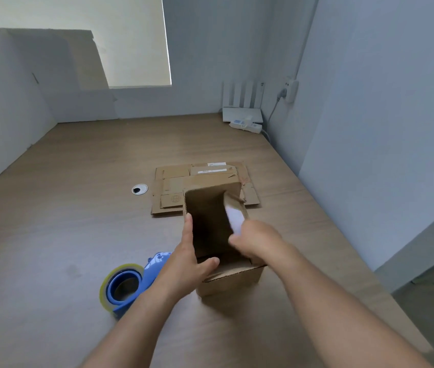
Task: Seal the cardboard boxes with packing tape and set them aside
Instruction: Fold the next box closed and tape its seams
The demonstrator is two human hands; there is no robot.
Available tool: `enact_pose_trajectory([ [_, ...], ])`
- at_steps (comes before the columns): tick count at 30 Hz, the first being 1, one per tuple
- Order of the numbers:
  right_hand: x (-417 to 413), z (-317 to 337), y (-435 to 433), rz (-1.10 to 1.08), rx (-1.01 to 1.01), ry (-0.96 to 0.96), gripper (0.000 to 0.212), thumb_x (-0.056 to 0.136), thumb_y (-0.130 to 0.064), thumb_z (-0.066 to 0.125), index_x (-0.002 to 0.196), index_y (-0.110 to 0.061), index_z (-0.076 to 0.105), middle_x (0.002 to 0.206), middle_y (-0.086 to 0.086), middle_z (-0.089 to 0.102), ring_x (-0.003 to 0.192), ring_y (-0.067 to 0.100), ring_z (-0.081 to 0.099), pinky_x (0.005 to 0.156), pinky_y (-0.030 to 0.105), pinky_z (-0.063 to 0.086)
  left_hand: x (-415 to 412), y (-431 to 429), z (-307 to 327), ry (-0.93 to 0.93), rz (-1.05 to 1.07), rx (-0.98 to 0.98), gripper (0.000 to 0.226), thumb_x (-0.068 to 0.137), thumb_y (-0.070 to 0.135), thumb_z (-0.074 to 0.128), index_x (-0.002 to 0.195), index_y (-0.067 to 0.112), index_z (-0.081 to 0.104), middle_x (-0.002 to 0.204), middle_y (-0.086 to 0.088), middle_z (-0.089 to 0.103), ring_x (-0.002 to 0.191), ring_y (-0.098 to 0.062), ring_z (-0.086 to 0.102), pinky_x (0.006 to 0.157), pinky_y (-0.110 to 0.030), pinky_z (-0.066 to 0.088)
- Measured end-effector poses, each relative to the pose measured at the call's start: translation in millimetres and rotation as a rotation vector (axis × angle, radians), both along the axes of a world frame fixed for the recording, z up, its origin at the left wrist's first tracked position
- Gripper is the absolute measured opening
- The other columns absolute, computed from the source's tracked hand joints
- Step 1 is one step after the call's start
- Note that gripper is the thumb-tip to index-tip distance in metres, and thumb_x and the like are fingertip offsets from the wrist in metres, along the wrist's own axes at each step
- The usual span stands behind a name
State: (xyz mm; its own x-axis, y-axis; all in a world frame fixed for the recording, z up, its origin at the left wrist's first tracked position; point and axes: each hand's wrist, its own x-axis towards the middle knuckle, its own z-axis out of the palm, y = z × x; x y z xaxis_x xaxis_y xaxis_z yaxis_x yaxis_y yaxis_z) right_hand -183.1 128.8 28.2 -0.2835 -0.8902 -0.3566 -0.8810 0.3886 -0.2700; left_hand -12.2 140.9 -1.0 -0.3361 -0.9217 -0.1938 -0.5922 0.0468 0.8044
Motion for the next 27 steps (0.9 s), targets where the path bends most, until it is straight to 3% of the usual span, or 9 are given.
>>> enact_pose_trajectory([
  [3,-33.8,-5.7,8.6,-0.323,-0.297,-0.397,0.028,0.090,-0.015,0.041,0.070,0.000,0.054,0.072,0.019,0.055,0.076,0.035,0.059,0.057,0.037,0.051,9.1,-3.9,1.5,-0.003,0.049,-0.024,0.085,0.097,0.034,0.051,0.149,0.040,-0.016,0.158,0.006,0.018,0.135,-0.022,0.040,0.101,-0.026,0.034],
  [6,-45.6,-17.3,30.9,-0.457,-0.440,-0.440,0.035,0.088,-0.020,0.041,0.061,0.000,0.047,0.067,0.025,0.052,0.069,0.039,0.058,0.062,0.055,0.056,8.8,-1.4,3.3,0.135,0.053,0.004,0.068,0.102,0.033,0.038,0.150,0.040,-0.010,0.159,0.012,0.009,0.142,-0.021,0.030,0.112,-0.039,0.034],
  [9,-39.6,-19.6,41.3,-0.396,-0.483,-0.346,0.045,0.095,-0.026,0.042,0.052,-0.016,0.030,0.054,0.003,0.035,0.062,0.028,0.042,0.071,0.054,0.053,0.8,6.4,4.5,0.214,0.088,0.006,0.064,0.103,0.034,0.032,0.149,0.039,-0.012,0.158,0.016,0.002,0.146,-0.012,0.015,0.117,-0.031,0.020],
  [11,-38.1,-13.0,44.0,-0.349,-0.512,-0.306,0.048,0.098,-0.028,0.041,0.053,-0.017,0.028,0.054,0.000,0.033,0.063,0.027,0.041,0.069,0.046,0.052,-1.4,11.9,5.6,0.243,0.141,0.020,0.062,0.102,0.036,0.030,0.152,0.035,-0.008,0.159,0.012,0.005,0.146,-0.013,0.015,0.114,-0.025,0.014],
  [15,-42.7,7.1,49.7,-0.226,-0.586,-0.285,0.049,0.100,-0.028,0.039,0.054,-0.019,0.028,0.054,-0.001,0.034,0.061,0.024,0.039,0.056,0.035,0.032,-0.5,28.4,15.9,0.329,0.231,0.043,0.055,0.098,0.052,0.033,0.149,0.033,0.027,0.146,0.002,0.045,0.133,-0.021,0.044,0.110,-0.047,0.038],
  [17,-43.3,20.1,52.3,-0.138,-0.642,-0.276,0.049,0.101,-0.030,0.038,0.054,-0.019,0.028,0.054,-0.002,0.034,0.057,0.020,0.036,0.053,0.034,0.027,-2.3,40.5,26.1,0.373,0.294,0.023,0.049,0.098,0.051,0.036,0.144,0.034,0.037,0.138,0.005,0.053,0.129,-0.018,0.049,0.108,-0.044,0.041],
  [20,-42.9,37.1,58.4,0.004,-0.704,-0.281,0.050,0.101,-0.033,0.037,0.054,-0.019,0.030,0.053,-0.002,0.039,0.057,0.021,0.040,0.054,0.036,0.029,-9.0,65.9,43.0,0.405,0.401,-0.076,0.035,0.102,0.035,0.036,0.135,0.035,0.048,0.121,0.019,0.062,0.116,-0.003,0.055,0.098,-0.026,0.044],
  [24,-41.4,49.5,70.1,0.166,-0.779,-0.340,0.051,0.102,-0.033,0.037,0.053,-0.020,0.030,0.051,-0.002,0.038,0.051,0.013,0.039,0.051,0.030,0.031,-18.2,107.4,54.6,0.412,0.563,-0.141,0.030,0.103,0.030,0.036,0.125,0.041,0.052,0.103,0.037,0.062,0.104,0.009,0.057,0.089,-0.013,0.046],
  [27,-33.1,47.5,75.3,0.269,-0.766,-0.423,0.051,0.101,-0.033,0.039,0.052,-0.020,0.028,0.050,-0.004,0.035,0.051,0.014,0.037,0.052,0.033,0.030,-13.3,139.8,55.3,0.412,0.719,-0.166,0.034,0.101,0.041,0.038,0.132,0.038,0.051,0.116,0.024,0.062,0.112,-0.004,0.058,0.101,-0.031,0.046],
])
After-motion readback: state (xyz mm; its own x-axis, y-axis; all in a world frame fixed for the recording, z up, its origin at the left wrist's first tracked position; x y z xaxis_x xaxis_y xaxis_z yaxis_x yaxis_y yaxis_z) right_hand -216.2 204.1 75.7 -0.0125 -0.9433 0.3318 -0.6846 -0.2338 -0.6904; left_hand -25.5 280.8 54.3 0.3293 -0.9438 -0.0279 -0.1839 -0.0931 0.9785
